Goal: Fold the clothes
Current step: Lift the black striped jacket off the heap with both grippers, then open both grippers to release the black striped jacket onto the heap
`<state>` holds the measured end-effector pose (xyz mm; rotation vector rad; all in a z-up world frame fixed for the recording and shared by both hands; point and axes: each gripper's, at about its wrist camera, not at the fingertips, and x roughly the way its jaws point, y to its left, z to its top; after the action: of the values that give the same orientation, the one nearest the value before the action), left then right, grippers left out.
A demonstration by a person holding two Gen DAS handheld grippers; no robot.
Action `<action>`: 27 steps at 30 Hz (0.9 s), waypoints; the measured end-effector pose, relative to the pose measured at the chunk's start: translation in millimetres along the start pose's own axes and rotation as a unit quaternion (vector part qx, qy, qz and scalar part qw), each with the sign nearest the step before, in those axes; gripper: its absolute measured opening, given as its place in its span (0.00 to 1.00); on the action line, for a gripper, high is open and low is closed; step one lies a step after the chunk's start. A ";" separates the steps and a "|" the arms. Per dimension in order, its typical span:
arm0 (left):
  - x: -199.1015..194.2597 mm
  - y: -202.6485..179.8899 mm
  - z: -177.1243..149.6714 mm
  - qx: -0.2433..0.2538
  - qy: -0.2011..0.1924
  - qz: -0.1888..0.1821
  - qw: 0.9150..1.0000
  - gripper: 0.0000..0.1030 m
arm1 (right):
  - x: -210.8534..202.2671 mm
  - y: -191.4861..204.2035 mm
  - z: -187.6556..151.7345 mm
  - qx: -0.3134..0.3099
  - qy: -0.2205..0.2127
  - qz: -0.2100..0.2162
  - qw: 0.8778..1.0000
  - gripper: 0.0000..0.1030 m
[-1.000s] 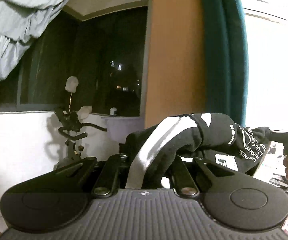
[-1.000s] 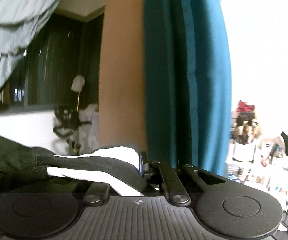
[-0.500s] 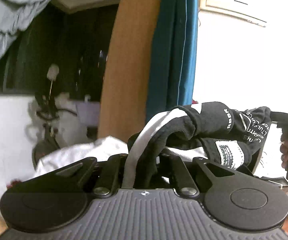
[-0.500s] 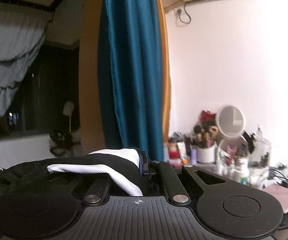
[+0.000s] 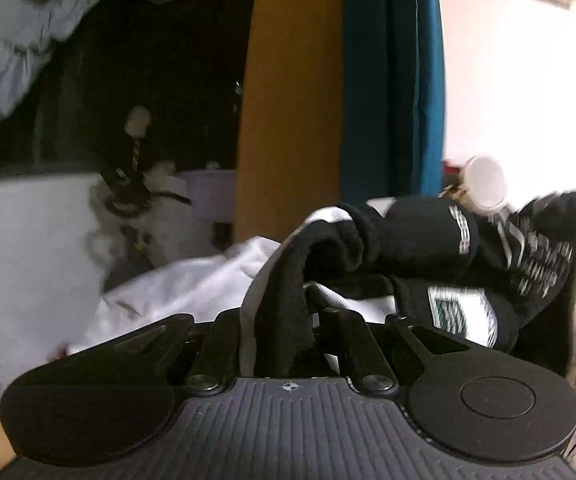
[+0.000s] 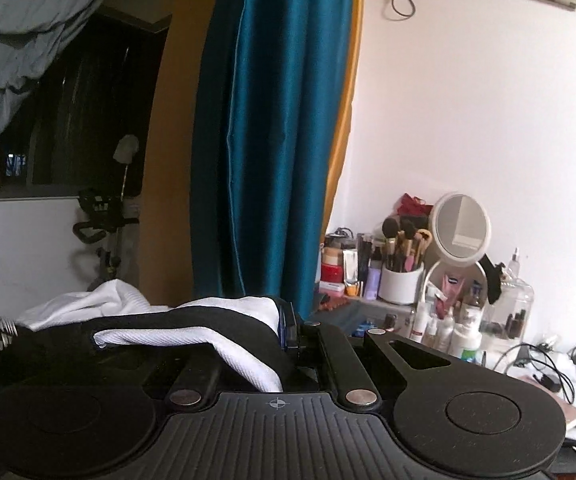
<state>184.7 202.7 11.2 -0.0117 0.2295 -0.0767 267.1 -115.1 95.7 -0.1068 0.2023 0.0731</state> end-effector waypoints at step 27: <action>158.6 36.2 -150.9 -0.058 0.333 -0.098 0.936 0.11 | 154.4 90.1 -207.3 -0.001 0.281 0.010 0.960 0.07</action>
<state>307.1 226.2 -172.4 -0.1274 0.9126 -0.2677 369.7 -39.7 -146.6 -0.1265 0.7714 0.0616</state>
